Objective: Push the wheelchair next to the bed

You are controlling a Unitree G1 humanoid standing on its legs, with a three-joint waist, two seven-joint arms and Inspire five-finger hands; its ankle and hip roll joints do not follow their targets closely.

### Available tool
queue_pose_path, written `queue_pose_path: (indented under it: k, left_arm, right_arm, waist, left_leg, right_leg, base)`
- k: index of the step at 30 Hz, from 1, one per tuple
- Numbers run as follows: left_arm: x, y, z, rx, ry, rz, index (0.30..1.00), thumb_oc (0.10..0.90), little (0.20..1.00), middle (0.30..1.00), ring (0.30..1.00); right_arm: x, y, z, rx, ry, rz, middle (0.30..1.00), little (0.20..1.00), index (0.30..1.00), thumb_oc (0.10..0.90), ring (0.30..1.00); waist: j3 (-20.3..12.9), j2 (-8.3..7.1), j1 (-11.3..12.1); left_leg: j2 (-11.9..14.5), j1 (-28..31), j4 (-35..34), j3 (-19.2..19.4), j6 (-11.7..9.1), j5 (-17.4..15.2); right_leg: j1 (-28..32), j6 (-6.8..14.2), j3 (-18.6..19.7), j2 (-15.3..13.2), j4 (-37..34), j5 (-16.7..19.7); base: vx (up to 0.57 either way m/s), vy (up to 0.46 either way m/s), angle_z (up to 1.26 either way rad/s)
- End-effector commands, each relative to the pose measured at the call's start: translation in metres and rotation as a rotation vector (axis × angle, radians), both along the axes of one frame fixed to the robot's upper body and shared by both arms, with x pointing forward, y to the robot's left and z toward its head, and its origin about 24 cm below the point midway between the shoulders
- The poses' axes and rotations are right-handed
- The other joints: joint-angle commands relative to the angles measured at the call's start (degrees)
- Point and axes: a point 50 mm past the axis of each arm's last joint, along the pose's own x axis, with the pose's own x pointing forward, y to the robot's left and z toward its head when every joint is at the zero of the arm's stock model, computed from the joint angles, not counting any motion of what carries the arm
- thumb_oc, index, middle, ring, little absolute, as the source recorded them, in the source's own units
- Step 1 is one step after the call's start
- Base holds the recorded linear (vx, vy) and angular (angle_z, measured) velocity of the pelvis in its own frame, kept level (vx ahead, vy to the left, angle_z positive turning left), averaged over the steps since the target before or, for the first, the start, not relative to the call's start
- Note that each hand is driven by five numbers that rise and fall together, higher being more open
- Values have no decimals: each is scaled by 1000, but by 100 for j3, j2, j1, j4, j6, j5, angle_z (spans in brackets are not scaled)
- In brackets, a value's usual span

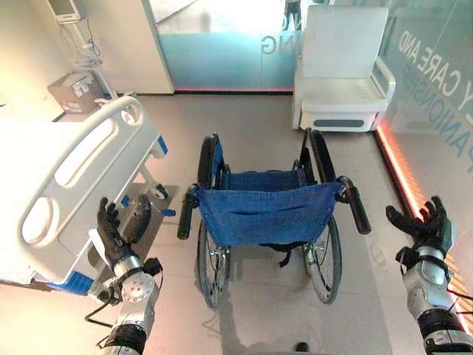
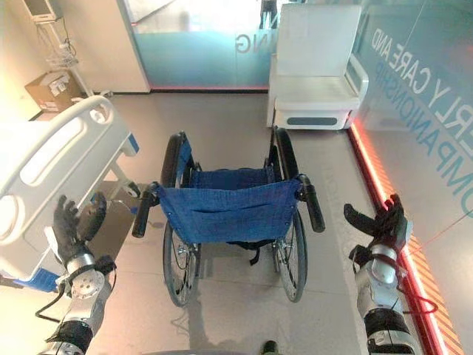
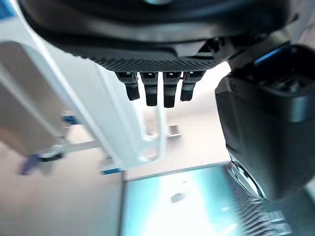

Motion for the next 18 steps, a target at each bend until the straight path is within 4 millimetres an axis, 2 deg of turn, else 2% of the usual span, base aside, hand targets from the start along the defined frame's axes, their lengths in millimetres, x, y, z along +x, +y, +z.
queue_pose_path:
  k: [1, 5, 8, 12, 14, 18]
  left_arm:
    - [39, -10, 77, 258, -256, -232, 900, 800, 900, 900, 900]
    - [40, -19, 87, 336, -239, -370, 900, 800, 900, 900, 900]
    - [40, -26, 87, 366, -199, -540, 900, 800, 900, 900, 900]
    - [39, -31, 86, 421, -150, -678, 900, 800, 900, 900, 900]
    - [42, -34, 82, 456, -68, -788, 900, 800, 900, 900, 900]
    - [47, -32, 76, 544, 69, -850, 900, 800, 900, 900, 900]
  right_arm:
    - [34, 26, 71, -149, -325, 77, 900, 900, 900, 800, 900]
    - [32, 38, 78, -212, -350, 150, 900, 900, 900, 800, 900]
    - [29, 43, 83, -240, -381, 185, 900, 900, 900, 800, 900]
    - [26, 45, 91, -295, -416, 177, 900, 900, 900, 800, 900]
    - [27, 46, 99, -317, -442, 168, 900, 900, 900, 800, 900]
    - [30, 46, 106, -325, -463, 183, 900, 900, 900, 800, 900]
  waist:
    - [-128, -254, -83]
    - [-126, -259, -72]
    - [-125, -263, -61]
    - [-114, -248, -57]
    - [-116, -229, -59]
    - [-122, -200, -66]
  left_leg:
    - [-150, -328, 50, -202, 43, -272]
    - [-146, -368, 20, -192, 37, -241]
    - [-152, -391, 17, -190, 48, -237]
    - [-152, -399, 17, -172, 54, -229]
    - [-161, -402, 17, -163, 57, -219]
    - [-166, -389, 17, -151, 55, -216]
  right_leg:
    - [144, -144, 44, -1, 321, -755]
    - [135, -126, 26, -6, 261, -721]
    - [131, -120, 18, -4, 234, -705]
    - [117, -111, 20, 0, 239, -695]
    - [111, -101, 26, 5, 238, -679]
    - [122, -80, 33, 5, 228, -666]
  base:
    - [0, 0, 0]
    - [0, 0, 0]
    - [0, 0, 0]
    - [0, 0, 0]
    - [0, 0, 0]
    - [0, 0, 0]
